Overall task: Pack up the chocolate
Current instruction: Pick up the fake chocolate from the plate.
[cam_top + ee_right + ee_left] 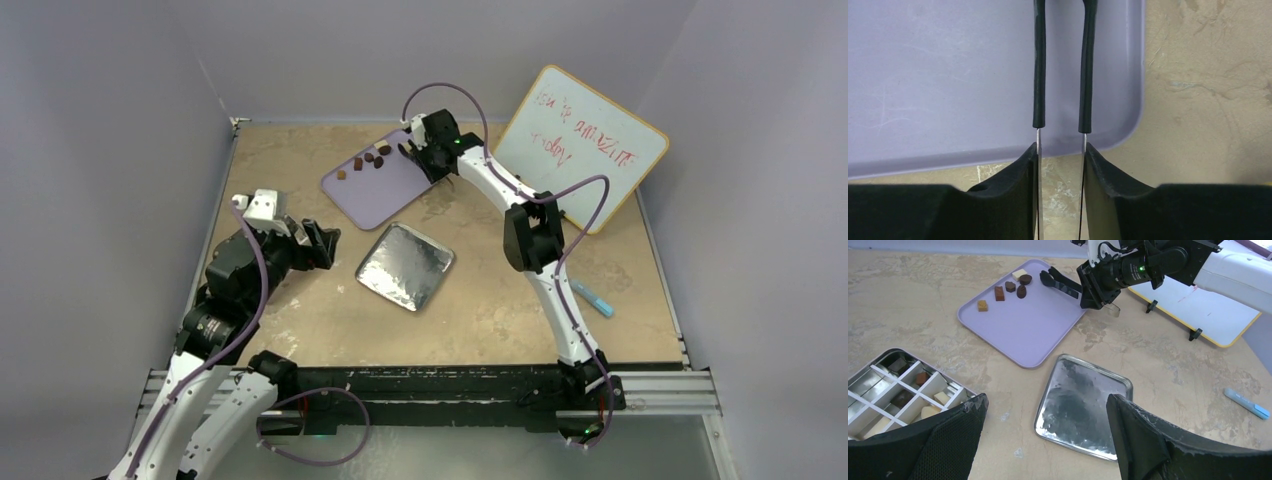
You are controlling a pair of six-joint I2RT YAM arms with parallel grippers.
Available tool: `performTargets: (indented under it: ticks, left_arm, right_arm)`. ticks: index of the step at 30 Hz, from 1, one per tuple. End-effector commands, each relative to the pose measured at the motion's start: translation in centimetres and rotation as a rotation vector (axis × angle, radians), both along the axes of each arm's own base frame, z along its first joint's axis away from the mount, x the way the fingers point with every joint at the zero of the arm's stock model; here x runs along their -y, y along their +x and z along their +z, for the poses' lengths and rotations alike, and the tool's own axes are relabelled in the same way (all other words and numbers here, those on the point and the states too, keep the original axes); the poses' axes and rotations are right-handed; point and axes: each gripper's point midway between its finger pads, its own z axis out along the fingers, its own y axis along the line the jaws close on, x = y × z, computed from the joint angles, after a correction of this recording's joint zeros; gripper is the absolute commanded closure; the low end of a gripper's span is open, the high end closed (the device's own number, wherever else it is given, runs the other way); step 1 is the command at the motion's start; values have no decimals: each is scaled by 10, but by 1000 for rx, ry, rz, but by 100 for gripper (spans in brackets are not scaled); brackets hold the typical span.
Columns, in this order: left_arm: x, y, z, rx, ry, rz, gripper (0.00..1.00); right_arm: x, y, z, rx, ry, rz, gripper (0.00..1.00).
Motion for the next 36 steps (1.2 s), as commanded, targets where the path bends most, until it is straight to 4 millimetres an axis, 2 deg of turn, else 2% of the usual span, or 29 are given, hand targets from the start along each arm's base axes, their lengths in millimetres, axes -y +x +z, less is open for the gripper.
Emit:
performTargets:
  ticks: [1, 6, 10, 24, 31, 36]
  left_arm:
    - [-4, 2, 9, 41, -15, 25, 14]
    - [-8, 0, 10, 52, -15, 43, 14]
    - [-12, -1, 11, 65, -15, 61, 14]
    - [-26, -7, 19, 115, -9, 115, 14]
    - [-39, -11, 28, 153, -26, 179, 14]
    - [-45, -17, 36, 195, -51, 198, 14]
  right_arm:
    - [-11, 12, 31, 66, 65, 21, 66]
    - [-12, 10, 36, 68, 72, 24, 73]
    - [-8, 11, 55, 107, 75, 8, 76]
    - [-17, -36, 93, 85, 172, -12, 82]
    - [-57, -76, 109, 33, 342, 38, 82]
    - [-105, -114, 114, 15, 403, 115, 82]
